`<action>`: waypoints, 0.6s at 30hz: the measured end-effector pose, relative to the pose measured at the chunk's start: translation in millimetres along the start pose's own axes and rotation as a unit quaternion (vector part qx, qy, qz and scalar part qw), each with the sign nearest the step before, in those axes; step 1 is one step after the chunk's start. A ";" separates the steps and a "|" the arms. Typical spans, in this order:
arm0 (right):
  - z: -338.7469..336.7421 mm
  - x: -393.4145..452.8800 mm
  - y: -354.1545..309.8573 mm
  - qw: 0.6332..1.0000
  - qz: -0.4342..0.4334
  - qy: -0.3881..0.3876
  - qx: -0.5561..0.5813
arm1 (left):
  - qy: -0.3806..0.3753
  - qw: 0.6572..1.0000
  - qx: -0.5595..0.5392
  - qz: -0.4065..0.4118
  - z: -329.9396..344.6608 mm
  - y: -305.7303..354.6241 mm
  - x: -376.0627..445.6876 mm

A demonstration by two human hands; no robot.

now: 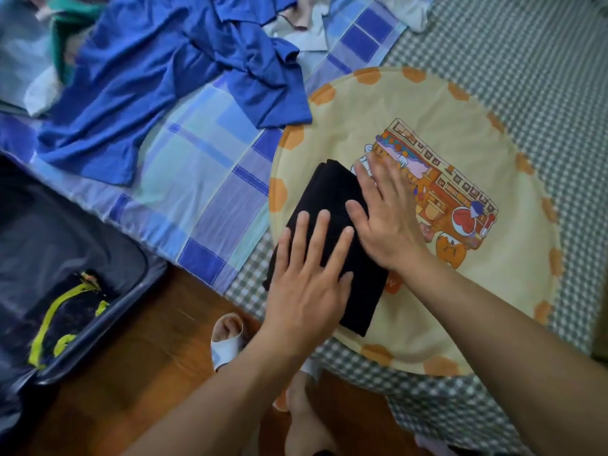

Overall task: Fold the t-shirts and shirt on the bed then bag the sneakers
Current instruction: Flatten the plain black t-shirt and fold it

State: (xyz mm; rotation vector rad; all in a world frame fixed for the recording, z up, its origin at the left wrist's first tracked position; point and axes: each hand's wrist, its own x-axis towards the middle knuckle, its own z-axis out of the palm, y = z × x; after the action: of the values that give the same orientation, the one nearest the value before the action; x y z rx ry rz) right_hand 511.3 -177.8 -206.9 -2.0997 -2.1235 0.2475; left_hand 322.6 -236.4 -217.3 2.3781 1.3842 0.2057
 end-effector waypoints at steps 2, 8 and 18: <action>1.2 1.8 8.2 0.997 -0.073 0.026 0.011 | -0.038 0.997 0.014 -0.061 22.1 -17.8 -3.8; 11.1 5.4 15.4 0.977 -0.182 -0.094 -0.066 | -0.037 0.991 0.010 -0.130 33.2 -31.7 -15.1; -1.8 18.9 32.1 0.969 0.016 -0.239 0.068 | 0.061 0.462 -0.652 -0.598 4.6 37.2 -10.6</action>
State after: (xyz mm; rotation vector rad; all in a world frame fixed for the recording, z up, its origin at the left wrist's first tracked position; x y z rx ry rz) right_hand 542.8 -158.5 -212.4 -2.1575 -2.2257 0.9623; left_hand 348.7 -263.1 -206.2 -0.0731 1.5829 0.6642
